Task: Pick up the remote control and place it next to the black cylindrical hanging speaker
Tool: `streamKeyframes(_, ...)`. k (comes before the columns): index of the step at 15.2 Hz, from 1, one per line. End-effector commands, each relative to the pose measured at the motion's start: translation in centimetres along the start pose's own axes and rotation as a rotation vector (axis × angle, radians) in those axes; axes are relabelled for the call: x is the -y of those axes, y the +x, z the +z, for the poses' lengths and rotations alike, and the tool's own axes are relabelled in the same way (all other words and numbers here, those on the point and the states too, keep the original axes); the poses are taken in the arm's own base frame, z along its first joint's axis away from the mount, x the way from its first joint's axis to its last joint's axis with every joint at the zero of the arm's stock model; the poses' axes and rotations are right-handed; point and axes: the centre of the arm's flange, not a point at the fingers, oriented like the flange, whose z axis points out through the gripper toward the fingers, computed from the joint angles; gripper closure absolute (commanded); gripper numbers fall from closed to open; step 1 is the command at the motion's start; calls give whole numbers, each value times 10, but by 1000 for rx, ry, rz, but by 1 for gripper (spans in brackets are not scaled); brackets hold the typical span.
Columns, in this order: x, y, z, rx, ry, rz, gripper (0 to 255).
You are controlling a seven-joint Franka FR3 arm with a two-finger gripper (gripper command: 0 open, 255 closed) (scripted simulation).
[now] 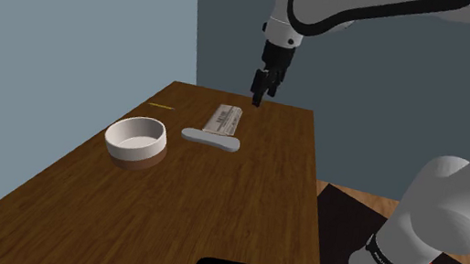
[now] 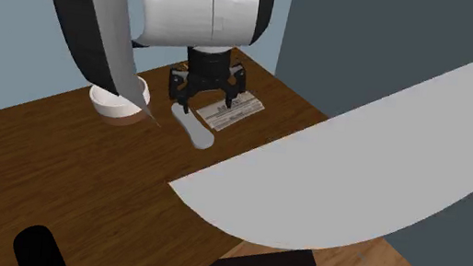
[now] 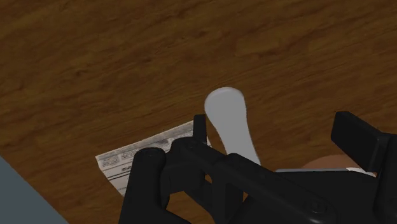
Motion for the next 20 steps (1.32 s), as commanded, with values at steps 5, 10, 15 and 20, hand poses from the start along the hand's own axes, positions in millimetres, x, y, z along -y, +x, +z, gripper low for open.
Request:
streamKeyframes(5,1,56,58,37,-5,-97,0)
streamKeyframes(10,9,102,109,69,-9,-177,0)
streamKeyframes(15,19,146,162,100,-14,-258,0)
streamKeyframes(20,25,163,195,113,-15,-291,0)
